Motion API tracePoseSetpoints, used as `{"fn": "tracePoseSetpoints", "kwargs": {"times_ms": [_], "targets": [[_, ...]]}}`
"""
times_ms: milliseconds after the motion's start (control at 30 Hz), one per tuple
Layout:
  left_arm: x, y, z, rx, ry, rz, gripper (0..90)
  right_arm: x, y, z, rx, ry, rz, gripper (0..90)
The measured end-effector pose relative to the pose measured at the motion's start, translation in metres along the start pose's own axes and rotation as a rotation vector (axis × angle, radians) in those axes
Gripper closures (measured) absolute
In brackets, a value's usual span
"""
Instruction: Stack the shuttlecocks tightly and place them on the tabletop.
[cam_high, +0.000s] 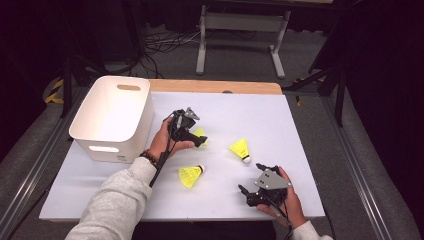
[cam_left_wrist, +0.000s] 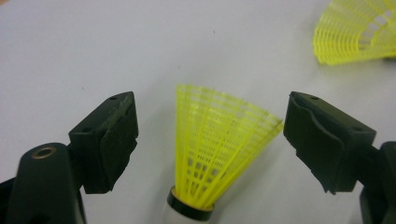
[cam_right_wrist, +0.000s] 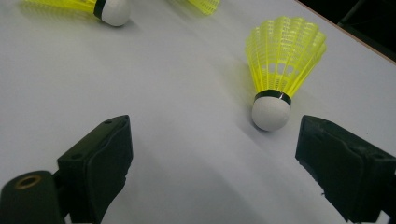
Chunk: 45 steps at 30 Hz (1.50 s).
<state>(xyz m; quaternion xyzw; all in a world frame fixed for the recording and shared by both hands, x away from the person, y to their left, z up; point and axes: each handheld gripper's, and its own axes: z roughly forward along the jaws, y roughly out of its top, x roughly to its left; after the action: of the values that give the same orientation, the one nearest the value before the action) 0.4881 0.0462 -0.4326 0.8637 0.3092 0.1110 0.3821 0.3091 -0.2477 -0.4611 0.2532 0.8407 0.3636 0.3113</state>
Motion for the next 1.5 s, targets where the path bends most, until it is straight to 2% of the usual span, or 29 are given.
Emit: {"fn": "tracePoseSetpoints", "kwargs": {"times_ms": [133,167,233,267,400,467,633,767,967,1200,1267,1500], "targets": [[0.0,0.004,0.009,0.0,0.006,-0.053,20.7,0.0,0.0,0.0,0.002,0.001,0.001,11.6],[-0.001,0.004,0.01,0.006,0.009,-0.057,21.9,0.0,0.0,0.0,0.004,0.001,0.0,11.6],[-0.002,0.004,0.013,0.018,0.002,-0.048,29.9,0.0,-0.001,0.0,0.003,0.002,0.001,11.6],[-0.002,0.004,0.015,0.03,-0.007,-0.044,29.9,0.0,-0.001,0.0,0.003,0.001,0.002,11.6],[-0.006,0.003,0.012,0.066,-0.02,0.012,43.6,-0.001,-0.001,0.0,0.005,0.0,0.002,11.6],[-0.007,0.003,0.009,0.087,-0.023,0.052,46.5,-0.001,-0.001,0.0,0.003,-0.002,0.002,11.6],[-0.003,-0.004,0.0,0.115,-0.02,0.092,50.6,-0.001,-0.001,0.0,0.004,-0.001,0.002,11.6],[0.003,-0.01,-0.005,0.131,-0.037,0.103,50.5,0.0,0.0,0.0,0.006,0.002,-0.002,11.6],[0.003,-0.013,-0.007,0.136,-0.049,0.122,49.4,0.001,0.0,0.001,0.01,0.003,-0.005,11.5],[0.002,-0.013,-0.005,0.147,-0.04,0.145,46.7,0.0,0.0,0.001,0.008,0.001,-0.004,11.6],[0.002,-0.013,-0.005,0.144,-0.045,0.142,42.5,0.0,-0.001,0.001,0.007,0.0,-0.002,11.6],[0.003,-0.012,-0.008,0.139,-0.03,0.139,38.5,0.0,0.0,0.001,0.005,0.003,-0.002,11.5]]}}
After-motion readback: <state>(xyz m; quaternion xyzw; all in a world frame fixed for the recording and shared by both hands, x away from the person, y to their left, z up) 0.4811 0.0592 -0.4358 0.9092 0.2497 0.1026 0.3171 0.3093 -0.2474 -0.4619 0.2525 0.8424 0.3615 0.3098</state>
